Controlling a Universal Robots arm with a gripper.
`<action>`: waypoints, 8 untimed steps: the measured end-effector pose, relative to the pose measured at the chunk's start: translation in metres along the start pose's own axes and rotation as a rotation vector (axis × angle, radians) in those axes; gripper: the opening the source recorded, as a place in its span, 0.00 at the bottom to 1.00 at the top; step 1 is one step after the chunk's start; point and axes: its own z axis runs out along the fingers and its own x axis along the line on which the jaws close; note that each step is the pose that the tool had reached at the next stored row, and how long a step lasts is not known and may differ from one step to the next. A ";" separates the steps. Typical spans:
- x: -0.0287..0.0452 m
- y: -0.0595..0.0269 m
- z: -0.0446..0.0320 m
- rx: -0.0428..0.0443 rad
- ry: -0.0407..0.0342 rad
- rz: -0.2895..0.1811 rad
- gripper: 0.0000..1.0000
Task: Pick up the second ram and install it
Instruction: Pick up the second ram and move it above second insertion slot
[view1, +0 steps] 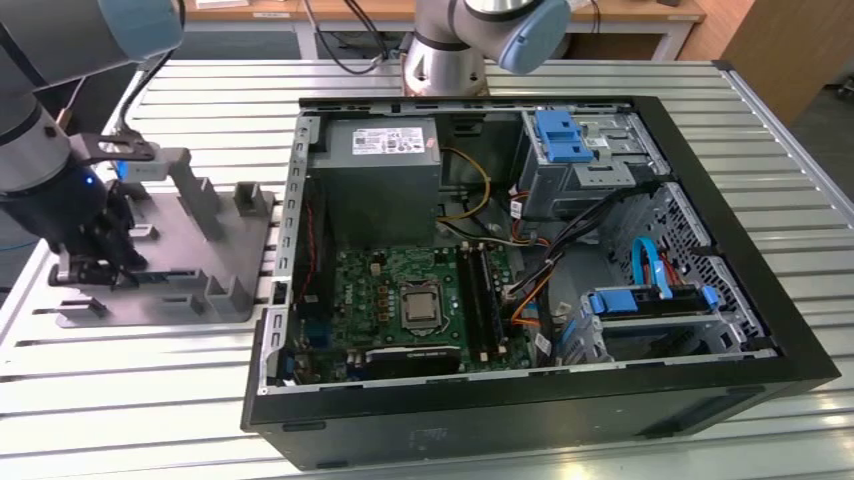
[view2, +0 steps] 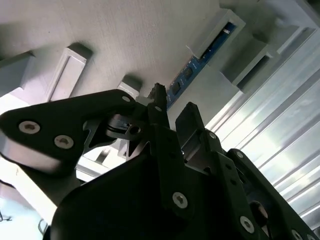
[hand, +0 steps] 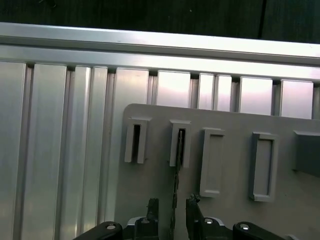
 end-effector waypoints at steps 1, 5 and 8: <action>0.0013 0.0001 0.0017 -0.0001 -0.0002 0.000 0.35; 0.0017 -0.0007 0.0091 -0.0001 -0.0003 0.000 0.35; 0.0002 -0.0021 0.0135 -0.0001 -0.0014 0.000 0.35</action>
